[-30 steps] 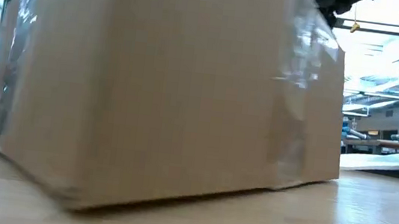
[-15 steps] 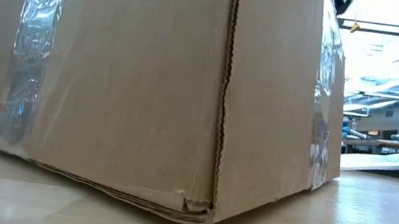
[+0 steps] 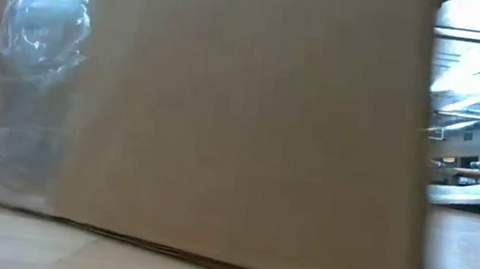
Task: Unpack boxes
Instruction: Open the cardboard box using the red cutter
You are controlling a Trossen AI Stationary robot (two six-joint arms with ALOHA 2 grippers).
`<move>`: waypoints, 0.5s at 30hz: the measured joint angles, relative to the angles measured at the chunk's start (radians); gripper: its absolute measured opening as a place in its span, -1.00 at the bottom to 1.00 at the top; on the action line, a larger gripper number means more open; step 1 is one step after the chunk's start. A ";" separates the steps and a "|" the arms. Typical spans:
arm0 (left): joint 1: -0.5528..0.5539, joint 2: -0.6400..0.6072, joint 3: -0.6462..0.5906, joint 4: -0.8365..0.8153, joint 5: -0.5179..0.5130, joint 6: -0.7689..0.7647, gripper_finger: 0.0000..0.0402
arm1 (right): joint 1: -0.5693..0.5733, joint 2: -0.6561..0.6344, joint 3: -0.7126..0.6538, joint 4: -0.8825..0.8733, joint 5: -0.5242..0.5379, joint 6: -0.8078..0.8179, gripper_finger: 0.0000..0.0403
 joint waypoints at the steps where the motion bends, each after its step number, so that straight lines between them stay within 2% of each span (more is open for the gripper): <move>1: -0.019 0.000 0.000 0.004 0.001 -0.041 -0.42 | -0.012 0.005 0.000 0.009 0.001 -0.020 -0.31; 8: -0.141 0.002 -0.002 0.105 -0.031 -0.279 -0.42 | -0.129 -0.025 -0.002 0.048 0.005 -0.169 -0.32; 12: -0.155 0.003 0.027 0.130 -0.045 -0.298 -0.42 | -0.174 -0.101 0.032 0.053 0.005 -0.243 -0.31; 15: -0.141 0.003 0.083 0.103 -0.068 -0.266 -0.42 | -0.177 -0.168 0.060 0.062 -0.038 -0.229 -0.30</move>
